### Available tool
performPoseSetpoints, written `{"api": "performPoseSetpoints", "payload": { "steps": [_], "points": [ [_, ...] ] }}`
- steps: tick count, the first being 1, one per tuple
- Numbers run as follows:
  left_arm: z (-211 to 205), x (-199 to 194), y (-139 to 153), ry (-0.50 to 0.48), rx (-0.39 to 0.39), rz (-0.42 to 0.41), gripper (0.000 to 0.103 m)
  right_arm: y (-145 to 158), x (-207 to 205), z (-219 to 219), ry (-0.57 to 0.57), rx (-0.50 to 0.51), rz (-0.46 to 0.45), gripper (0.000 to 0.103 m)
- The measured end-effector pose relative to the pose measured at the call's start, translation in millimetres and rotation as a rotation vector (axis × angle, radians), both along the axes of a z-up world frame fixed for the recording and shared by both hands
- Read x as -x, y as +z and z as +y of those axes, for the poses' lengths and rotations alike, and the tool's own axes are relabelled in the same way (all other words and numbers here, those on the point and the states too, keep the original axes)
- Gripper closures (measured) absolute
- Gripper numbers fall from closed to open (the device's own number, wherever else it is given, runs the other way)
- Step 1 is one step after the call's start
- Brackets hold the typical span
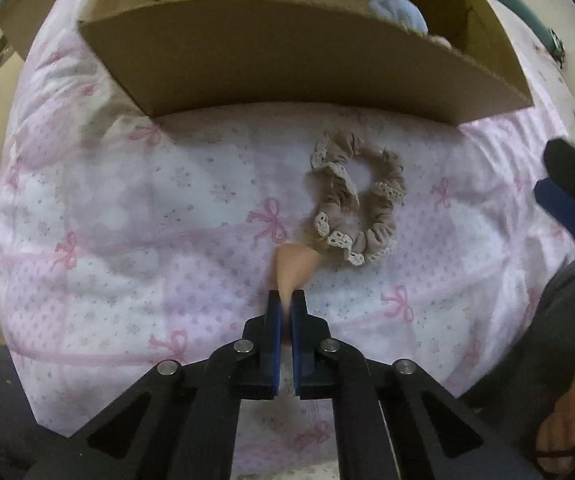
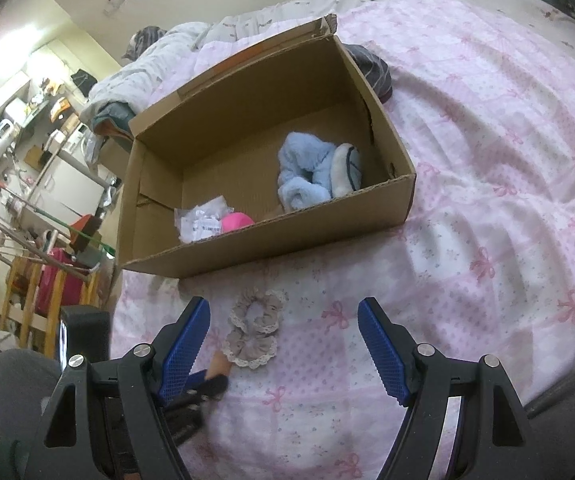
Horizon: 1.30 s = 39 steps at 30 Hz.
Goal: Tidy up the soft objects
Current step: 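Grasp the small peach-coloured tag with the left gripper, then grasp the beige lace scrunchie with the right gripper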
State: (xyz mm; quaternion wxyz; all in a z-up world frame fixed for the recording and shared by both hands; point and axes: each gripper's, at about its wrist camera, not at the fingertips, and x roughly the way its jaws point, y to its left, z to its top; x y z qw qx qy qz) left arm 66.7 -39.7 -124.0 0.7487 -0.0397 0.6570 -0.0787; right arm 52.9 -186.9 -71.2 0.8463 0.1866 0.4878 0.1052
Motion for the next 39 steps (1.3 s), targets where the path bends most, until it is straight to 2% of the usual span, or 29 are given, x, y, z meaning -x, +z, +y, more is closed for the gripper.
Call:
{"api": "performPoseSetpoints", "payload": {
  "steps": [3,9,15,18,21,26,30,32,33,36,37,39],
  "points": [
    [17,4,12,0.059,0.015,-0.024,0.099,-2,-1,2,0.008,0.010,0.005,0.022],
    [54,10,47,0.220,0.010,-0.161,0.099,-8,-2,5,0.021,0.040,0.037,0.022],
    [65,0,65,0.288,-0.009,-0.218,0.099,-27,-8,42,0.134,0.141,0.115,0.022],
    [67,-1,75,0.315,-0.026,-0.267,0.099,-40,-12,62,0.176,0.149,0.158,0.022],
    [78,-5,83,0.340,-0.009,-0.285,0.099,-52,-19,76,0.176,0.168,0.187,0.022],
    [83,-4,76,0.363,0.044,-0.244,0.099,-67,-32,96,0.137,0.185,0.224,0.022],
    [83,-4,77,0.366,0.047,-0.245,0.099,-75,-37,121,0.197,0.319,0.204,0.023],
    [84,-4,77,0.370,0.048,-0.244,0.099,-79,-37,128,0.220,0.372,0.198,0.039],
    [84,-4,76,0.372,0.050,-0.241,0.099,-80,-37,129,0.224,0.384,0.193,0.043],
    [82,-6,73,0.369,0.048,-0.226,0.099,-81,-36,129,0.236,0.387,0.185,0.059],
    [82,-6,73,0.367,0.048,-0.224,0.099,-80,-34,129,0.248,0.393,0.181,0.069],
    [81,-7,72,0.365,0.046,-0.224,0.099,-80,-31,128,0.275,0.391,0.177,0.077]
  ]
}}
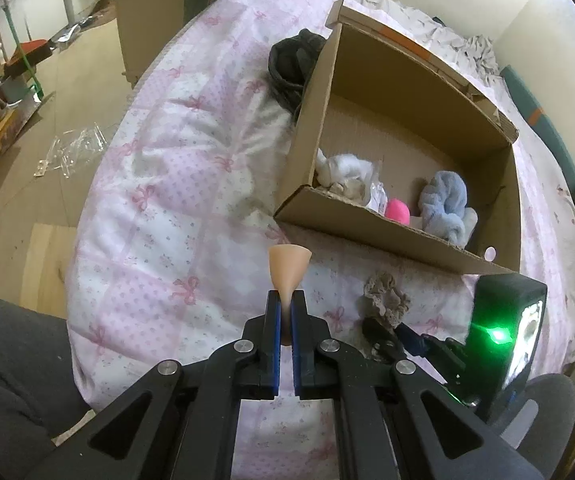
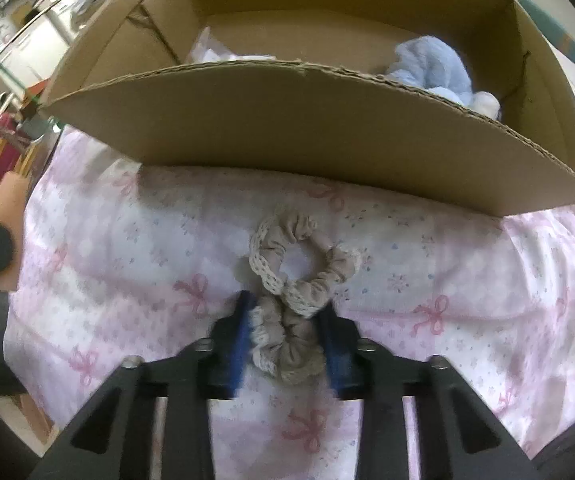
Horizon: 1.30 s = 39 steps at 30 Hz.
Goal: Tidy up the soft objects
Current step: 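Grasp the beige lace scrunchie with the right gripper, then carry the peach tag and scrunchie into the box with both grippers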
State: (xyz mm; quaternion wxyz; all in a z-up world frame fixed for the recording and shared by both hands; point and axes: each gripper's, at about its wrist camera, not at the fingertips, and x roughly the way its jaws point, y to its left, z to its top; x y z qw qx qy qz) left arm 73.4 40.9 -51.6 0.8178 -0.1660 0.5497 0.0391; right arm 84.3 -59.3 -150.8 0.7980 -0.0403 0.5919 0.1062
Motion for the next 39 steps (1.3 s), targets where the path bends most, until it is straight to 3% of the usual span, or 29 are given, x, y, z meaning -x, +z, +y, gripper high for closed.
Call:
{"api": "performPoseSetpoints", "payload": {
  "steps": [2,5,27,33,39],
  "points": [
    [0,0,1,-0.001,0.000,-0.003,0.099,2,4,-3,0.014,-0.012,0.001,0.083],
    [2,0,-1,0.003,-0.003,-0.001,0.099,6,10,-9,0.032,-0.023,0.001,0.084],
    [-8,-5,-17,-0.045,-0.088,0.043,0.099,85,39,-71,-0.015,-0.256,-0.116,0.084],
    [-17,-8,9,-0.096,-0.127,-0.048,0.099,101,39,-81,-0.033,-0.321,-0.187,0.084],
    [-25,-32,43,-0.132,-0.181,-0.152,0.099,129,29,-92,-0.030,-0.311,-0.277,0.084]
  ]
}}
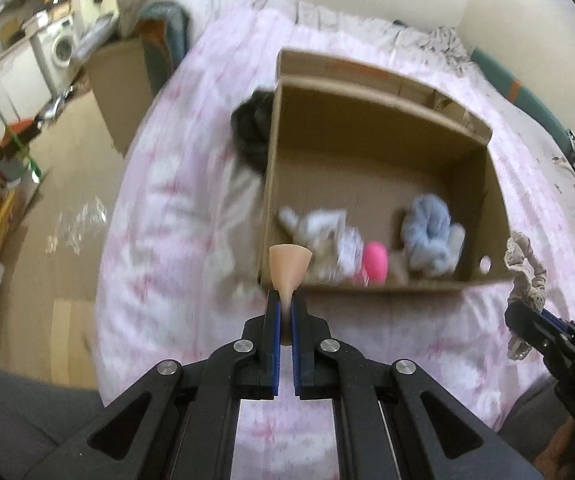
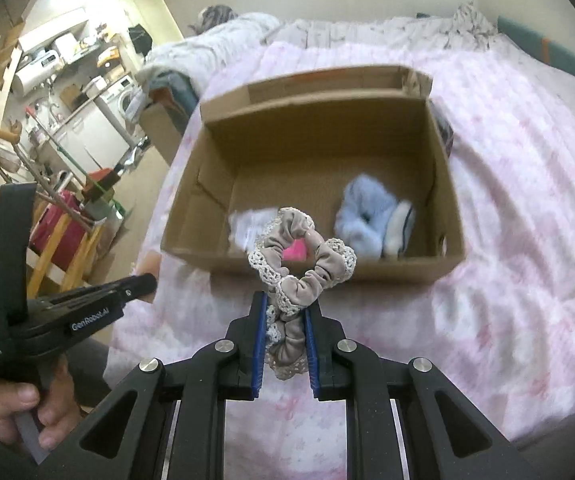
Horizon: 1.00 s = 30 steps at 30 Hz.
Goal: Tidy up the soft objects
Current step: 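Carry the peach tag and scrunchie into the box with both grippers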
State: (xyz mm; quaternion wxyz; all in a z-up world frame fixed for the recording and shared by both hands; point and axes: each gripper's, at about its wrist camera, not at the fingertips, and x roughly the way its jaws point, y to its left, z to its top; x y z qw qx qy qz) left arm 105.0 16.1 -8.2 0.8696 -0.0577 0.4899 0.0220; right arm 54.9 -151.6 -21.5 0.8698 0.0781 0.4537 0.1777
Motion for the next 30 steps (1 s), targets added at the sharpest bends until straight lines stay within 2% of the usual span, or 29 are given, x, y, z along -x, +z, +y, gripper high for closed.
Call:
{"api": "performPoseSetpoints", "payload": {
  "steps": [6,14,17,19,21,24,30],
  "points": [
    [-3,-35,11,-0.025,-0.023,-0.049,0.099,14,-31,-14,-0.024,-0.018,-0.042,0.084],
    [-14,-78,1,-0.075,-0.019,-0.072,0.099,22,-77,-15,-0.046,-0.021,-0.080,0.084],
    [-21,-80,-10,-0.150,0.033,-0.107,0.098,12,-87,-17,-0.056,-0.041,-0.071,0.084],
    [-20,-82,-23,-0.125,0.059,-0.078,0.098,2,-88,-17,-0.057,-0.060,-0.067,0.084],
    [-19,-84,-33,-0.098,0.042,-0.056,0.098,-12,-83,-17,-0.065,-0.044,-0.057,0.084],
    [-24,-86,-38,-0.109,0.010,-0.047,0.098,-31,-85,-16,-0.074,-0.021,0.002,0.084],
    [-34,-80,-37,-0.152,-0.038,-0.087,0.098,-44,-99,-15,-0.087,-0.024,0.025,0.084]
  ]
}}
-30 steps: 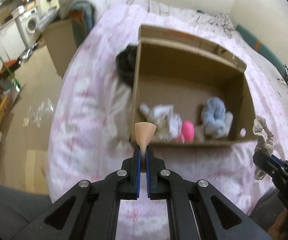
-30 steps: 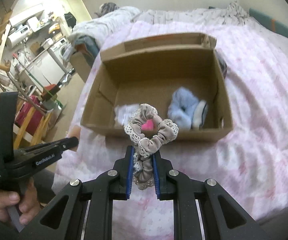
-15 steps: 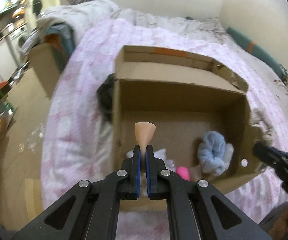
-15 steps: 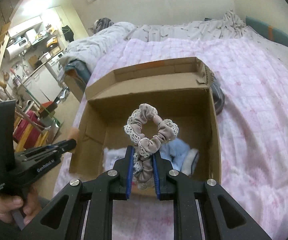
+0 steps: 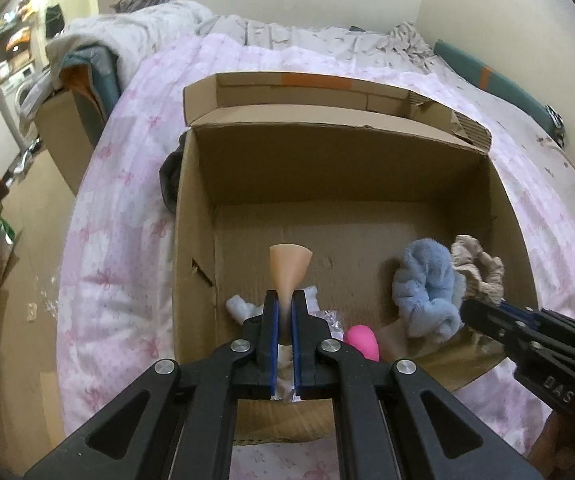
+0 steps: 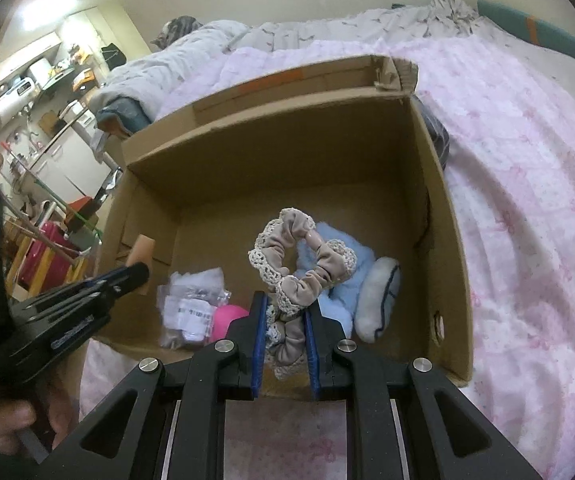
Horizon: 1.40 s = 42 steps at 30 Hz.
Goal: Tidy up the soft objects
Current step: 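Carry the peach tag and scrunchie into the box with both grippers, then open the left gripper to drop the tag while the right releases the scrunchie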
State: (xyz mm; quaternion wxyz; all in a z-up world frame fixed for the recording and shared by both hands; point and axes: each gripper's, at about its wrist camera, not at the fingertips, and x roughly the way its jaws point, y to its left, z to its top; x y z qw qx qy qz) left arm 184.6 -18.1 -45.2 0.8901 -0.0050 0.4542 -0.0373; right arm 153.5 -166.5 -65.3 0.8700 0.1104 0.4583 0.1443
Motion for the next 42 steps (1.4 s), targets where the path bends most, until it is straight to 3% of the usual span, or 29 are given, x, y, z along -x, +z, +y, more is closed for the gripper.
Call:
{"api": "performPoseSetpoints", "payload": {
  "steps": [8,11,16,18,20,21,25,33,34,36,37,38,42],
  "points": [
    [-1,1,0,0.000,-0.026,-0.014,0.095,-4,-3,8,0.007,0.012,0.010,0.084],
    [-1,1,1,0.003,-0.019,-0.015,0.086,-5,-4,7,0.002,0.009,0.009,0.084],
    [-2,5,8,-0.001,-0.011,-0.043,0.082,-7,-5,4,-0.012,-0.007,0.018,0.084],
    [-2,6,11,-0.001,-0.002,-0.050,0.072,-6,-5,2,-0.015,-0.012,0.014,0.084],
    [-2,8,15,0.007,0.004,-0.070,0.046,-5,-4,2,-0.011,-0.012,0.008,0.084],
    [-2,10,18,0.013,0.001,-0.088,0.042,-5,-4,3,-0.008,-0.009,0.004,0.084],
    [-3,13,24,0.013,-0.005,-0.115,0.034,-3,-1,1,-0.006,-0.012,-0.009,0.084],
    [4,20,30,0.041,-0.015,-0.111,0.033,-3,2,-9,-0.019,-0.063,0.000,0.080],
    [5,21,32,0.046,-0.013,-0.115,0.033,-1,3,-10,-0.020,-0.068,-0.004,0.074],
    [7,23,35,0.053,-0.009,-0.121,0.033,2,5,-12,-0.019,-0.084,-0.013,0.046],
    [9,25,38,0.062,-0.001,-0.124,0.033,6,6,-13,-0.021,-0.086,-0.023,0.022],
    [11,27,40,0.072,0.008,-0.120,0.033,10,9,-13,-0.027,-0.085,-0.047,0.015],
    [18,42,53,0.096,0.057,-0.136,0.033,23,13,-13,-0.040,-0.084,-0.057,0.015]
  ]
}}
